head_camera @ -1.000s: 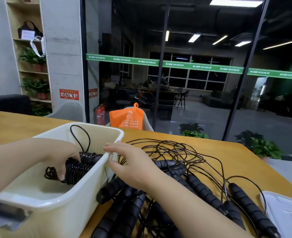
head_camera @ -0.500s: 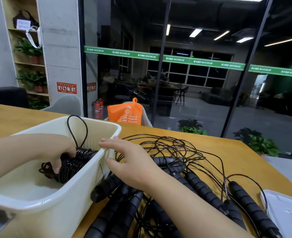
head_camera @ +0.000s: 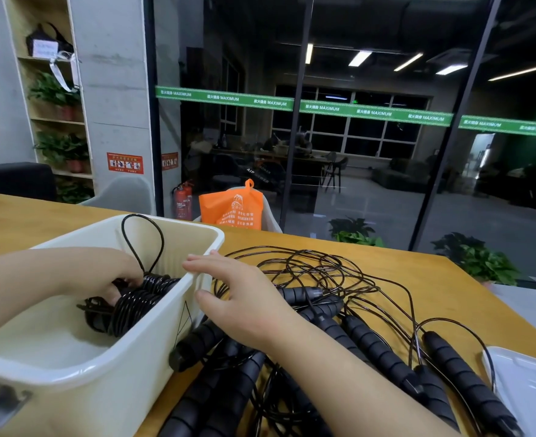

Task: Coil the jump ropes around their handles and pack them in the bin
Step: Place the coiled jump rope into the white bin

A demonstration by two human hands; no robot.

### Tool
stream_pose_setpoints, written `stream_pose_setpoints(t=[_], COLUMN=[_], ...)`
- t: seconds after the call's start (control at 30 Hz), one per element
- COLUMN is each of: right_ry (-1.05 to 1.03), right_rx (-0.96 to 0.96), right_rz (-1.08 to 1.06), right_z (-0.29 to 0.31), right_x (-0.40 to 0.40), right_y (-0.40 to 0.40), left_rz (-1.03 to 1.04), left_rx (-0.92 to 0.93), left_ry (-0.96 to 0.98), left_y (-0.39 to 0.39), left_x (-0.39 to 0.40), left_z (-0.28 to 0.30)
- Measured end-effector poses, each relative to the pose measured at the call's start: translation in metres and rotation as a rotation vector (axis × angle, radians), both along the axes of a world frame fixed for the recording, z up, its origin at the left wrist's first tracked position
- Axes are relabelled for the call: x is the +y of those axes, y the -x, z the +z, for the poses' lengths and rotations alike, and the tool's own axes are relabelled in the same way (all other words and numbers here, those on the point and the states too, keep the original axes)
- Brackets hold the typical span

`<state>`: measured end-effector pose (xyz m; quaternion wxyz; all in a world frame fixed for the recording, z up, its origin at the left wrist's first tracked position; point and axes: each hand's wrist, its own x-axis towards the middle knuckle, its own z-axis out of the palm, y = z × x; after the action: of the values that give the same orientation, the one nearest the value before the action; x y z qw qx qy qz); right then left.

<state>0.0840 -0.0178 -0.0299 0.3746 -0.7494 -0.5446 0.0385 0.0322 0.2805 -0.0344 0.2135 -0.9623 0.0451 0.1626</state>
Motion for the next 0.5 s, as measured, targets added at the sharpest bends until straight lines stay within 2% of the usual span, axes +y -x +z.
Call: stream_pose_setpoints(t=[0.03,0.13,0.2,0.3,0.33,0.37,0.5], right_ry=[-0.001,-0.001,0.002,-0.008,-0.011,-0.015,-0.02], right_rx=[0.0,-0.004,-0.01,0.001,0.004,0.005,0.011], right_rz=[0.0,-0.001,-0.002,-0.002,-0.003,-0.004,0.002], right_z=[0.0,0.0,-0.001,-0.002,-0.003,-0.003,-0.003], right_x=[0.0,0.001,0.001,0.001,0.001,0.001,0.002], right_y=[0.0,0.0,0.0,0.0,0.0,0.0,-0.001], left_rz=[-0.004,0.083,0.004,0.014,0.093,0.165,0.225], left_rx=[0.065,0.079,0.084,-0.009,-0.084,-0.133,-0.221], left_ry=[-0.01,0.022,-0.22,-0.097,0.042,0.079,0.113], left_y=[0.0,0.002,0.0,-0.004,-0.005,-0.006,0.008], left_x=[-0.009,-0.023,-0.031,-0.042,-0.04,-0.036,-0.036], left_z=[0.002,0.006,0.006,-0.005,-0.006,-0.006,0.006])
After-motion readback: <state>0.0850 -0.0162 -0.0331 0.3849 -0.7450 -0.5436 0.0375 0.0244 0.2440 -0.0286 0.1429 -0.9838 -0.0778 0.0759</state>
